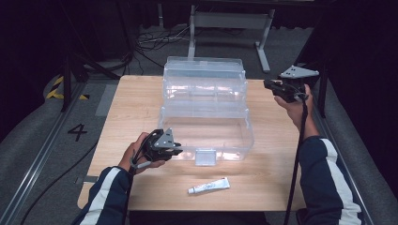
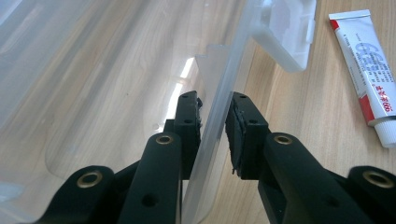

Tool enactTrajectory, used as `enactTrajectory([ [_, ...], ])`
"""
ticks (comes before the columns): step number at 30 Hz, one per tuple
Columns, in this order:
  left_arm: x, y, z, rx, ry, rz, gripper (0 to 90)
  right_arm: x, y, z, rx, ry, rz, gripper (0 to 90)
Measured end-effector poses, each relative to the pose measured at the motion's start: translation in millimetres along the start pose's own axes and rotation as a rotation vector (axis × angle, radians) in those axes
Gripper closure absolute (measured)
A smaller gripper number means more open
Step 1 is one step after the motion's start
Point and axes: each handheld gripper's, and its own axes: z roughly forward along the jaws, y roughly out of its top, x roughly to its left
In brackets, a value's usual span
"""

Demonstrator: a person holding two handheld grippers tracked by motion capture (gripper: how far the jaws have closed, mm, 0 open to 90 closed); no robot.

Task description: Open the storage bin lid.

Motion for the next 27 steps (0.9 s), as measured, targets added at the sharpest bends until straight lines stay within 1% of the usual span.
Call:
enactTrajectory([
  [4,-0.7,0.2,-0.1,0.001,0.008,-0.003,74.9,6.1,-4.9,-9.3,0.003,0.019,-0.017,88.1],
  [8,-2.0,0.3,0.2,-0.001,0.017,-0.005,74.2,15.6,-12.3,-18.9,-0.002,0.055,-0.027,87.9],
  [9,-2.0,0.3,-0.1,0.0,0.019,-0.004,74.2,15.6,-12.3,-18.9,-0.002,0.055,-0.027,87.9],
  [12,-2.1,-0.2,-1.2,-0.004,0.022,-0.007,73.8,24.8,-20.2,-27.7,-0.007,0.086,-0.042,86.9],
  [13,-2.1,-0.2,-1.2,-0.004,0.022,-0.007,73.0,24.8,-20.2,-27.7,-0.007,0.086,-0.042,86.9],
  [14,-2.2,-0.3,-2.1,-0.009,0.03,-0.008,71.6,29.5,-24.1,-31.9,-0.002,0.102,-0.049,86.3],
  [15,-2.0,-0.2,-3.2,-0.009,0.033,-0.007,71.6,29.5,-24.1,-31.9,-0.002,0.102,-0.049,86.3],
  [17,-3.0,-0.2,-5.3,-0.015,0.04,-0.009,70.5,34.4,-28.0,-36.8,-0.001,0.125,-0.059,85.8],
  [20,-4.0,-0.3,-8.0,-0.011,0.055,-0.007,67.0,41.3,-30.8,-42.3,0.005,0.145,-0.075,84.5],
  [22,-4.1,-0.8,-9.7,-0.02,0.061,-0.012,64.8,46.0,-32.3,-45.8,0.007,0.163,-0.082,83.9],
  [23,-4.2,-0.9,-10.8,-0.021,0.066,-0.016,62.0,48.7,-32.9,-47.6,0.01,0.169,-0.086,83.7],
  [25,-4.6,-1.0,-12.7,-0.031,0.071,-0.018,59.5,52.2,-33.6,-49.5,0.01,0.185,-0.089,83.1],
  [27,-4.9,-0.7,-14.8,-0.029,0.089,-0.021,55.2,57.5,-33.7,-51.4,0.011,0.2,-0.099,81.8],
])
